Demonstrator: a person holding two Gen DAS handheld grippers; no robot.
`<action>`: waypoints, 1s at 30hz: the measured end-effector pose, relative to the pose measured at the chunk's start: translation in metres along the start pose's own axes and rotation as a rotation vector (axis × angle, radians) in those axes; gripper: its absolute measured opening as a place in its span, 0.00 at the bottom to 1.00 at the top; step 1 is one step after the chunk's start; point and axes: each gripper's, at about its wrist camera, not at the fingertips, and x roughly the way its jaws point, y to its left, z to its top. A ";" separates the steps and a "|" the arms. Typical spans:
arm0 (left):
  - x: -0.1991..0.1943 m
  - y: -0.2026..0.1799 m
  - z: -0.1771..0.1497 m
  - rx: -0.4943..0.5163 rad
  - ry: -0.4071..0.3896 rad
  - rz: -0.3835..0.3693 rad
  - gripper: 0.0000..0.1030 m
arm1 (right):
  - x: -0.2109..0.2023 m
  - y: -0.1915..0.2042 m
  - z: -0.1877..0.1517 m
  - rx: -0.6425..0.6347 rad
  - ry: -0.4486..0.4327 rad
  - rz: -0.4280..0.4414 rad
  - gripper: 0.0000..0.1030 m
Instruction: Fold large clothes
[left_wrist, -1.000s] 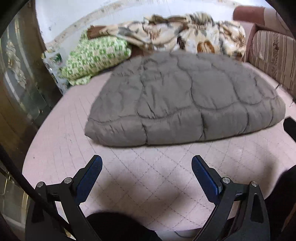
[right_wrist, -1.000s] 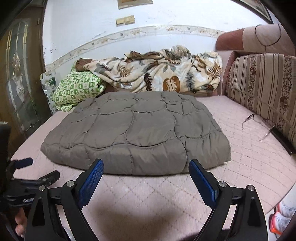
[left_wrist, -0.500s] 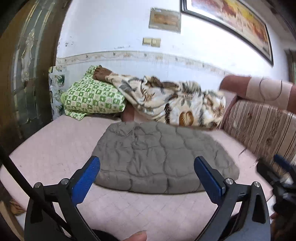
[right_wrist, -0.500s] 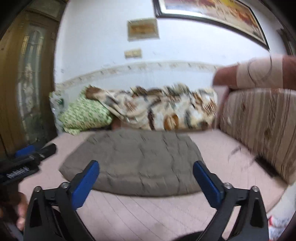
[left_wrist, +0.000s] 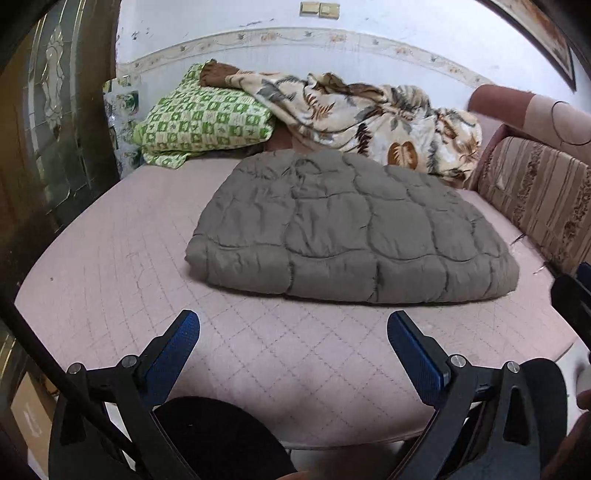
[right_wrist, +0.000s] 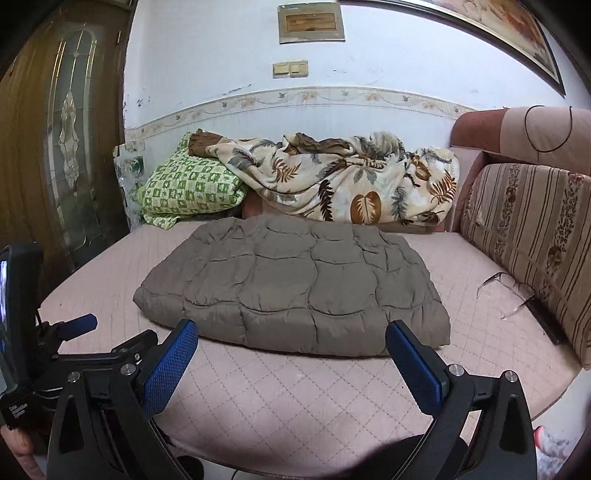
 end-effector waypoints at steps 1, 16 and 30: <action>0.002 0.002 -0.001 -0.002 0.007 0.000 0.98 | 0.001 0.001 -0.001 -0.003 0.006 0.005 1.00; 0.011 0.006 -0.006 0.002 0.035 0.021 0.98 | 0.006 0.011 -0.008 -0.043 0.032 0.022 1.00; 0.022 0.007 -0.007 0.000 0.065 0.049 0.98 | 0.013 0.009 -0.013 -0.037 0.055 0.025 1.00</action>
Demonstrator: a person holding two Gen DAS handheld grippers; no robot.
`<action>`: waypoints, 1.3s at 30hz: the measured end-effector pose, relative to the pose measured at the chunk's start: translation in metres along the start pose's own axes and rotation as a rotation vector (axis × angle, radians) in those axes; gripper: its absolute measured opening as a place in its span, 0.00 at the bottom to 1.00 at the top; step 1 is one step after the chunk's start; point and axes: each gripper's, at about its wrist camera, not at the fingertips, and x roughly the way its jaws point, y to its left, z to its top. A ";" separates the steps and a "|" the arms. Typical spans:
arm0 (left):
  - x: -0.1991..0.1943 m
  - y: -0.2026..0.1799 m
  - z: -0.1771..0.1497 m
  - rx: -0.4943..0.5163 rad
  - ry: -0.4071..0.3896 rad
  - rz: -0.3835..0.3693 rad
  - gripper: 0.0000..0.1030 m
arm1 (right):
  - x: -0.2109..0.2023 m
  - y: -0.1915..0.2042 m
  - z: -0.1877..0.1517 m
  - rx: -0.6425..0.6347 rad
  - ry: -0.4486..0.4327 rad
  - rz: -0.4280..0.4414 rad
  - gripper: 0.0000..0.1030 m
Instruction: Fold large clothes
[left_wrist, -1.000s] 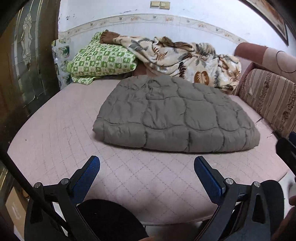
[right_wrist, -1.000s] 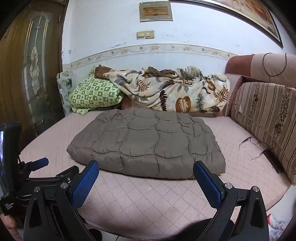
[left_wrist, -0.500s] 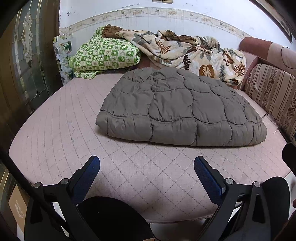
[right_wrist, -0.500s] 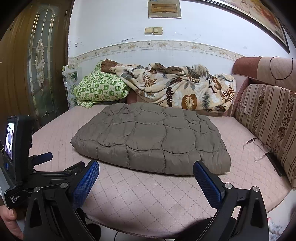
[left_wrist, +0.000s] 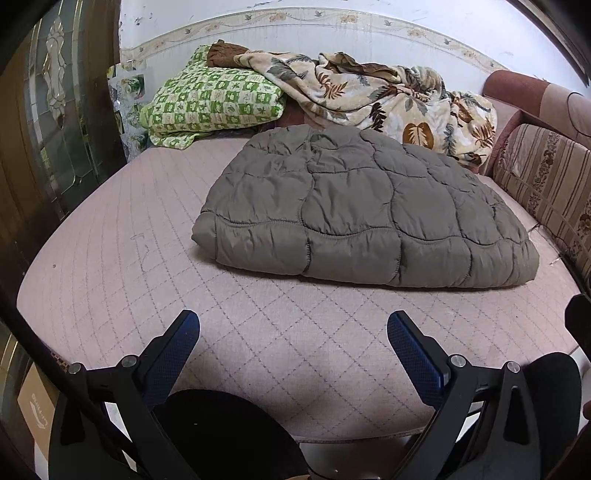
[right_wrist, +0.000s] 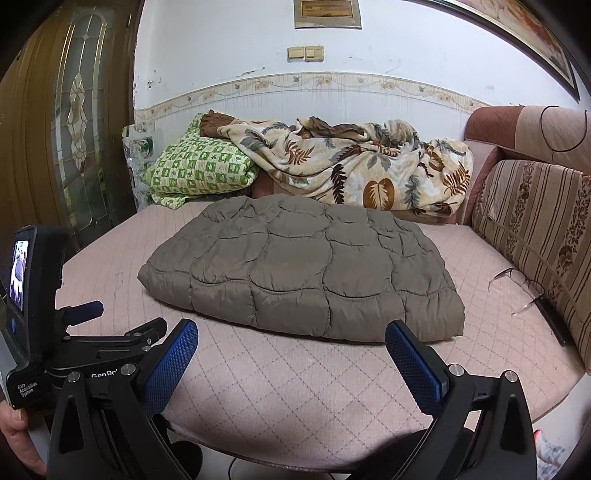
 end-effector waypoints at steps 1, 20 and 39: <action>0.001 -0.001 0.000 0.008 0.005 0.023 0.98 | 0.001 -0.001 -0.001 0.001 0.001 0.000 1.00; -0.003 -0.008 0.001 0.045 -0.016 0.056 0.98 | 0.006 -0.003 -0.004 0.011 0.020 -0.003 1.00; -0.002 -0.008 -0.001 0.046 -0.020 0.062 0.98 | 0.009 -0.005 -0.007 0.016 0.028 -0.005 1.00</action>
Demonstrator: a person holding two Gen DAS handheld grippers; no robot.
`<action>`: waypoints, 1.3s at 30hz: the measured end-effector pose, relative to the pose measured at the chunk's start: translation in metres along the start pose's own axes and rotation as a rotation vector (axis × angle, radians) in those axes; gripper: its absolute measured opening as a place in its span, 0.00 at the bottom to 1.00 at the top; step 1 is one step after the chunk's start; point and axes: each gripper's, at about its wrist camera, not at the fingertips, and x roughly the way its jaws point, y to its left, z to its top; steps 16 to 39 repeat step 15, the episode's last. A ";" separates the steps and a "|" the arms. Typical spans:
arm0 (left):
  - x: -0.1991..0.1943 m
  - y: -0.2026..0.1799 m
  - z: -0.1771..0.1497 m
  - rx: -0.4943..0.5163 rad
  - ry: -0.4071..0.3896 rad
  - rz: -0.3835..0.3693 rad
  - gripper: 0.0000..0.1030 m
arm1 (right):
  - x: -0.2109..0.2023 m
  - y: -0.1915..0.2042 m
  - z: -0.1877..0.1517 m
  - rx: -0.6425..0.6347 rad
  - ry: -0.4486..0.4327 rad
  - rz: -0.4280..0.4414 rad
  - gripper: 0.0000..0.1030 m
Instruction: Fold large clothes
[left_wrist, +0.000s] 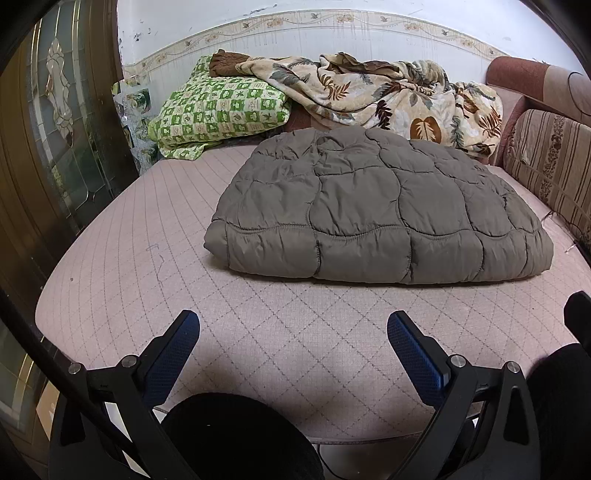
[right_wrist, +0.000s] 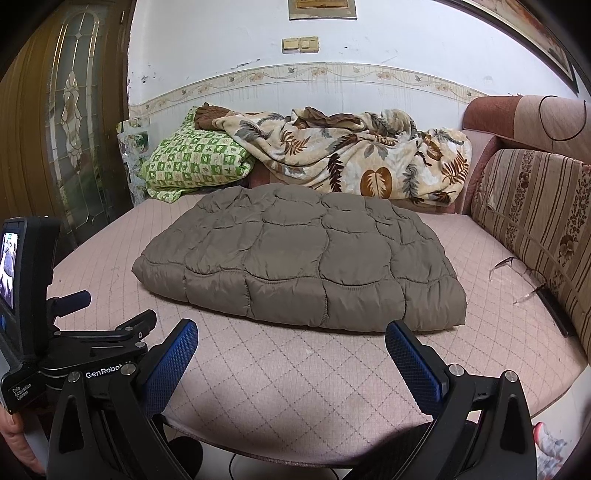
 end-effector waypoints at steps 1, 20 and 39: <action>0.000 0.000 0.000 0.000 -0.001 0.001 0.98 | 0.000 0.000 -0.001 0.002 -0.002 -0.001 1.00; 0.001 0.004 0.001 -0.021 0.039 0.010 0.98 | 0.002 -0.003 -0.003 0.015 0.001 0.004 1.00; 0.001 0.004 0.001 -0.021 0.039 0.010 0.98 | 0.002 -0.003 -0.003 0.015 0.001 0.004 1.00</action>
